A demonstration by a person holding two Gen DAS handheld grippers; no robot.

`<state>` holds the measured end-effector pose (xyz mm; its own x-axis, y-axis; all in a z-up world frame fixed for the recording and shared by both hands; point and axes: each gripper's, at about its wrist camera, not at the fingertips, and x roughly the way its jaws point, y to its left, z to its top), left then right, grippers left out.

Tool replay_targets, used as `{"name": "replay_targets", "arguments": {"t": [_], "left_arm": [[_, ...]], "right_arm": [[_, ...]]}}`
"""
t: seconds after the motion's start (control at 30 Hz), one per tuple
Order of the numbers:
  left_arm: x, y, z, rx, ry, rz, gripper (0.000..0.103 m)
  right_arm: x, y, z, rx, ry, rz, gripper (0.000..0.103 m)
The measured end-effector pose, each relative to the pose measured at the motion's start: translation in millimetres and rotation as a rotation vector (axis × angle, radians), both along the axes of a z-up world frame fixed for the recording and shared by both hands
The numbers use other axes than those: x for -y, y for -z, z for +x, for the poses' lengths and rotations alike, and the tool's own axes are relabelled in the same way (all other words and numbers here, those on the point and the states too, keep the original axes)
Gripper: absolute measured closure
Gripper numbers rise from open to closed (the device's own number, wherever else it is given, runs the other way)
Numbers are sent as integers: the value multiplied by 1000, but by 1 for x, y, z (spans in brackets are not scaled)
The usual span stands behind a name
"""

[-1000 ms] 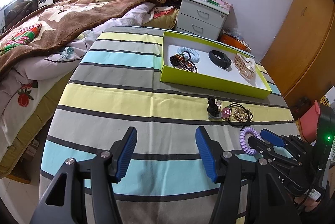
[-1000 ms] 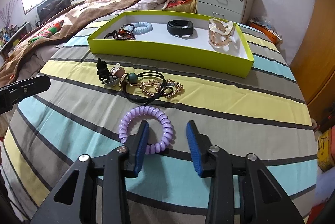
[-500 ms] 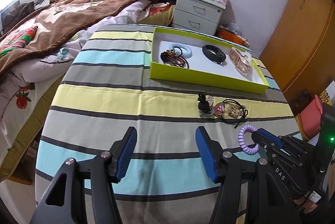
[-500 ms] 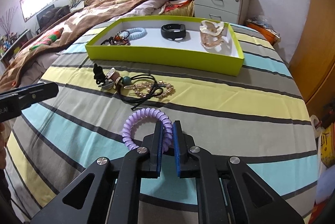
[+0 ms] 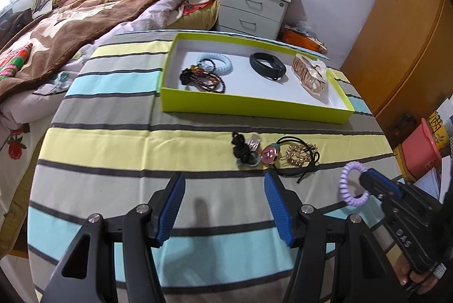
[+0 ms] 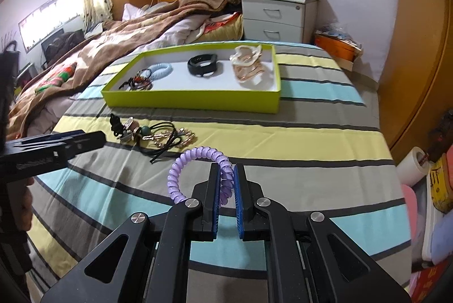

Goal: Organize jewelry
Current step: 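Grasp the black bow hair clip with the left tool while the right tool holds the purple tie, then carry the black clip and purple hair tie over the green box with both tools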

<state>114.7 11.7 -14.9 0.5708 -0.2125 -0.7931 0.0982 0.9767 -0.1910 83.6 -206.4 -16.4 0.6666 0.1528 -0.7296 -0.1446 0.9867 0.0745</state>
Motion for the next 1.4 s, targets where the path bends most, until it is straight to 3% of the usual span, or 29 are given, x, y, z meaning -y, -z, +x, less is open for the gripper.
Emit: {"name": "replay_targets", "arguments": {"t": [0.3, 0.97, 1.2, 1.4], "left_arm": [[24, 9, 19, -15, 36, 35, 43], [35, 24, 42, -10, 9, 149, 43], [37, 22, 41, 0, 26, 151, 67], [39, 21, 39, 5, 38, 156, 73]], "right_arm": [[13, -11, -6, 30, 25, 4, 93], [17, -11, 3, 30, 33, 6, 93], [16, -11, 3, 29, 32, 6, 93], [16, -12, 4, 31, 36, 4, 93]]}}
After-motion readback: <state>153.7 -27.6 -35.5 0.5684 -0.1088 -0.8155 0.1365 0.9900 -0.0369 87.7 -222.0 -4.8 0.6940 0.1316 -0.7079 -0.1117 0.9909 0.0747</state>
